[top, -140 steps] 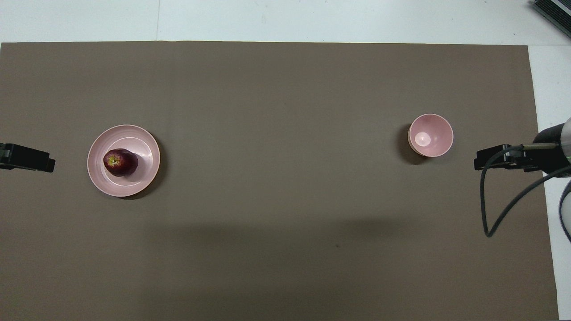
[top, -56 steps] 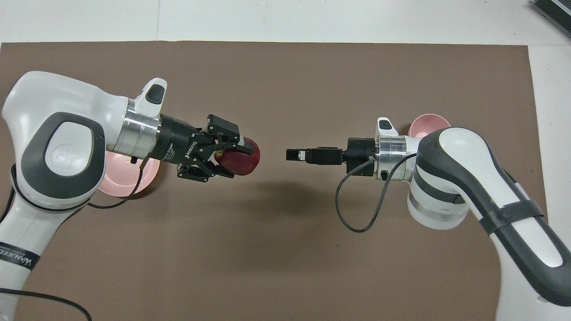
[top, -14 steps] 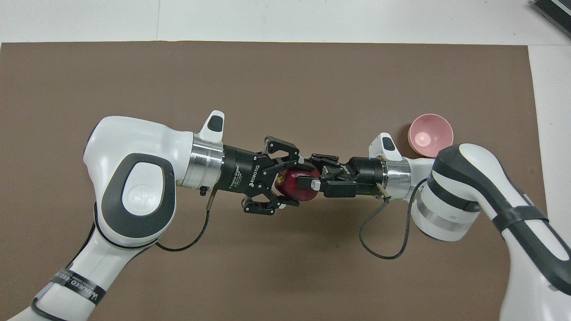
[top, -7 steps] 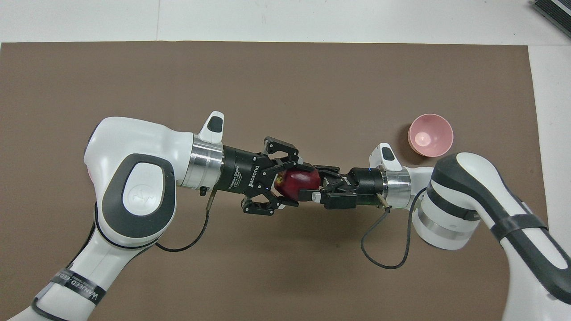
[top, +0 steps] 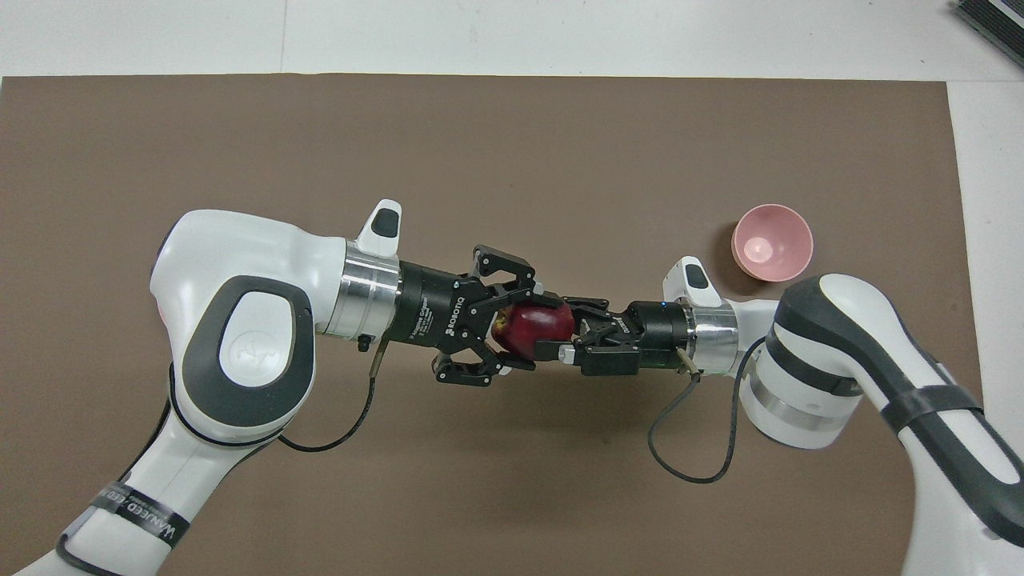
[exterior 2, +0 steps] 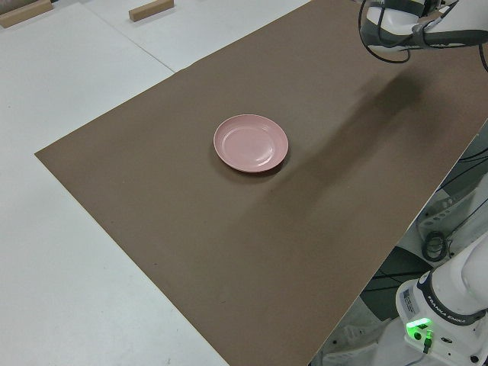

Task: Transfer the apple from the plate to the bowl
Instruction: 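Close the right gripper on the apple held by the left gripper, then open the left gripper and pull back while the right gripper takes the apple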

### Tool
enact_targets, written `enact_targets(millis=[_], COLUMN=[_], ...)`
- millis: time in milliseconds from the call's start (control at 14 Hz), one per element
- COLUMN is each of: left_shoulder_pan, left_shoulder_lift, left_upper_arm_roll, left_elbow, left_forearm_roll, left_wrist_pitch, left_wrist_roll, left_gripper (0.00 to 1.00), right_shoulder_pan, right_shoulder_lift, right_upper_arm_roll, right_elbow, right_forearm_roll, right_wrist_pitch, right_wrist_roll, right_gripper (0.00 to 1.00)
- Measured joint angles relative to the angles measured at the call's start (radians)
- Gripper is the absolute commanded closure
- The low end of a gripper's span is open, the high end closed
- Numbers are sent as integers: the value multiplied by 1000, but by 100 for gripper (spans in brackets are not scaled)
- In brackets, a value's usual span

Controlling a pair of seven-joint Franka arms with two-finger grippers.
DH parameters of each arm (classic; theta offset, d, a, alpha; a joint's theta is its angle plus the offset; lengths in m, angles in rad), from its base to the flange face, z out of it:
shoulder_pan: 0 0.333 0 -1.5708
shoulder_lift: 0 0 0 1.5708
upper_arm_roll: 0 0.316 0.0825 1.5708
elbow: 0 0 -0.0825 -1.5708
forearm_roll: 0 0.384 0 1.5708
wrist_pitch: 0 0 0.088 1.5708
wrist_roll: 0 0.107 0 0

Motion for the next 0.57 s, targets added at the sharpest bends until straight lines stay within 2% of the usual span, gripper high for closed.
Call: enact_targets(millis=[286, 357, 429, 571], left_shoulder_pan=[0, 0, 0, 0], left_shoulder_lift=[-1, -1, -1, -2], left_upper_arm_roll=[0, 0, 0, -1], left_elbow=[0, 0, 0, 1], left_forearm_roll=[0, 0, 0, -2], left_wrist_pitch=[0, 0, 0, -3], left_wrist_roll=[0, 0, -2, -41], left_gripper=[100, 34, 0, 0], right_shoulder_pan=[0, 0, 0, -1], right_shoulder_lift=[0, 0, 0, 0], right_upper_arm_roll=[-1, -1, -1, -1], right_elbow=[0, 0, 0, 0], right_forearm_roll=[0, 0, 0, -4], right_wrist_pitch=[0, 0, 0, 3], right_wrist_roll=[0, 0, 0, -2], right_gripper=[73, 73, 73, 73])
